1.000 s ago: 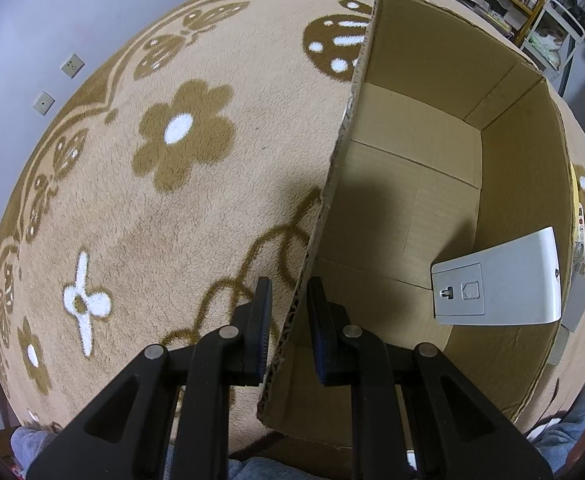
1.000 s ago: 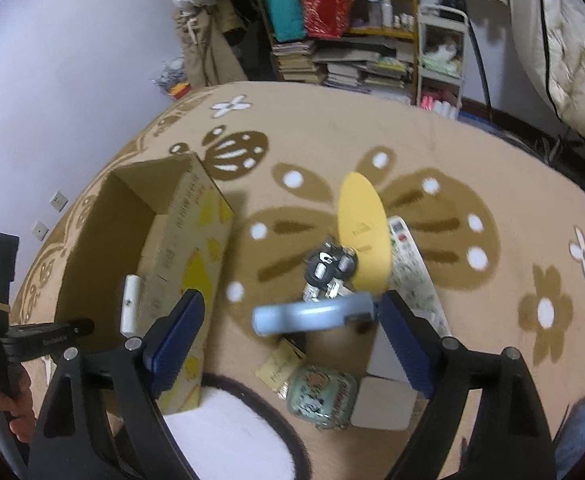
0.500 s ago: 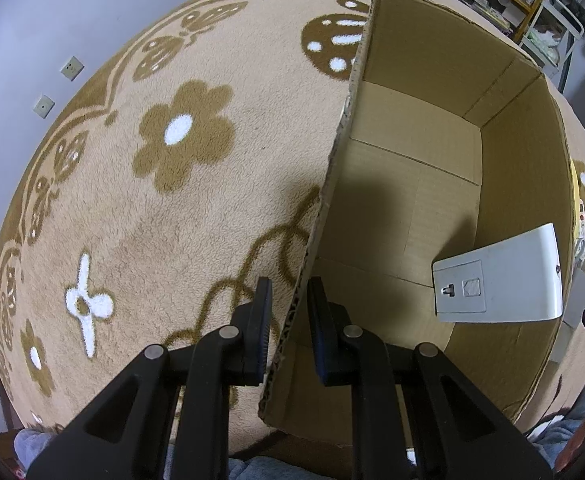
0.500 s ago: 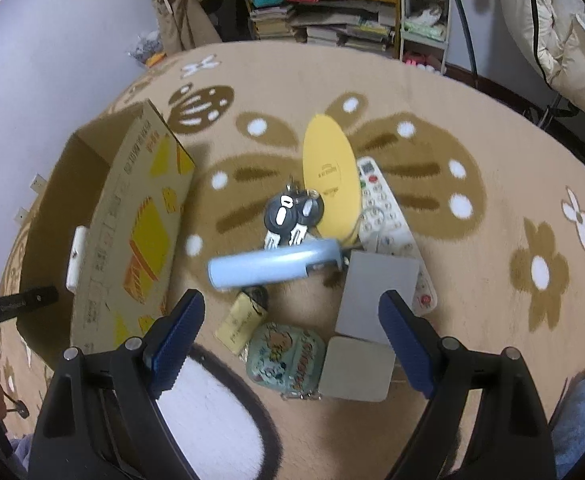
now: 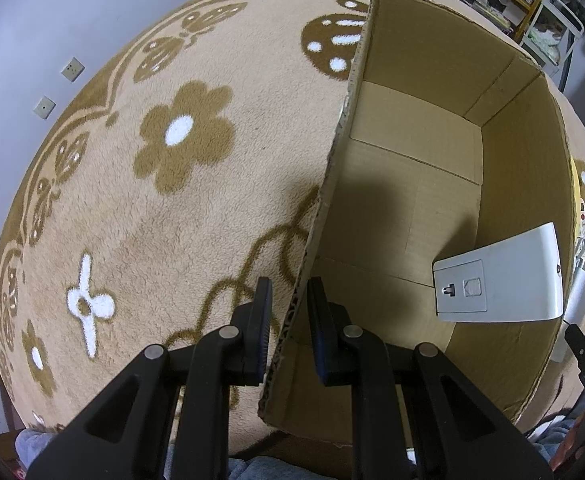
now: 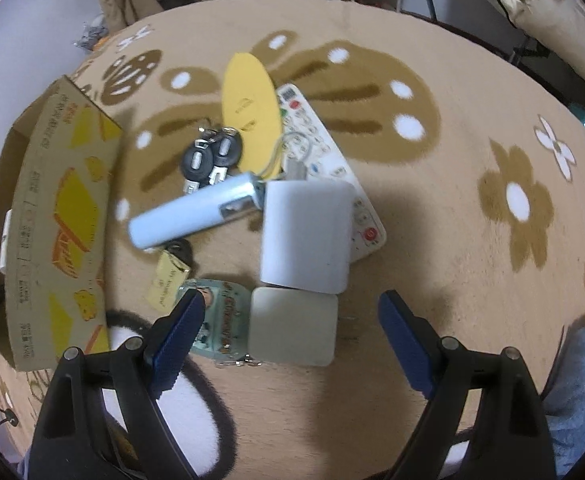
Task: Organize rigid objects
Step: 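Move the right gripper back to the pile and grasp the white square charger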
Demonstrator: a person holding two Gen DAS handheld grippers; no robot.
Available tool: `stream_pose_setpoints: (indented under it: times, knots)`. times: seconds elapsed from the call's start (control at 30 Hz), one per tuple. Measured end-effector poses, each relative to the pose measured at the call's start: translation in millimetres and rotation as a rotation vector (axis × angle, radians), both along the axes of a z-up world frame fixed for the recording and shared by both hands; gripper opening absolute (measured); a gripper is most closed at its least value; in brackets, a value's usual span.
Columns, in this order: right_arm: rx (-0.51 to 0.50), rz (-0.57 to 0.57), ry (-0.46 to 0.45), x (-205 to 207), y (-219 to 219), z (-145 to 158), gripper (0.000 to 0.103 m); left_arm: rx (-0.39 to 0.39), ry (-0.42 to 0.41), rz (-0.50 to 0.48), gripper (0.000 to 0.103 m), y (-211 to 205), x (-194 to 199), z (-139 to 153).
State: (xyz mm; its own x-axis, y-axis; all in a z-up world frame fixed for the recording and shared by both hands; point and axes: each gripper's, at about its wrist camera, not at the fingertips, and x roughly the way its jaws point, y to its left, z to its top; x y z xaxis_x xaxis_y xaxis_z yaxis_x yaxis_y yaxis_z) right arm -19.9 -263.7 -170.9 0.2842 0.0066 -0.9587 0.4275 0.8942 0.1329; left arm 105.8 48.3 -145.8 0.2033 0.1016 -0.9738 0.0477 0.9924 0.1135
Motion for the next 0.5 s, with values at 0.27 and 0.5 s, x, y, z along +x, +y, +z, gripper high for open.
stream_pose_setpoints:
  times: [0.27, 0.5]
  knots:
    - [0.04, -0.028, 0.056, 0, -12, -24, 0.082, 0.006, -0.006, -0.004, 0.016, -3, -1, 1]
    - [0.007, -0.024, 0.059, 1, -13, -22, 0.081, 0.011, -0.007, -0.007, 0.016, -3, -1, 2]
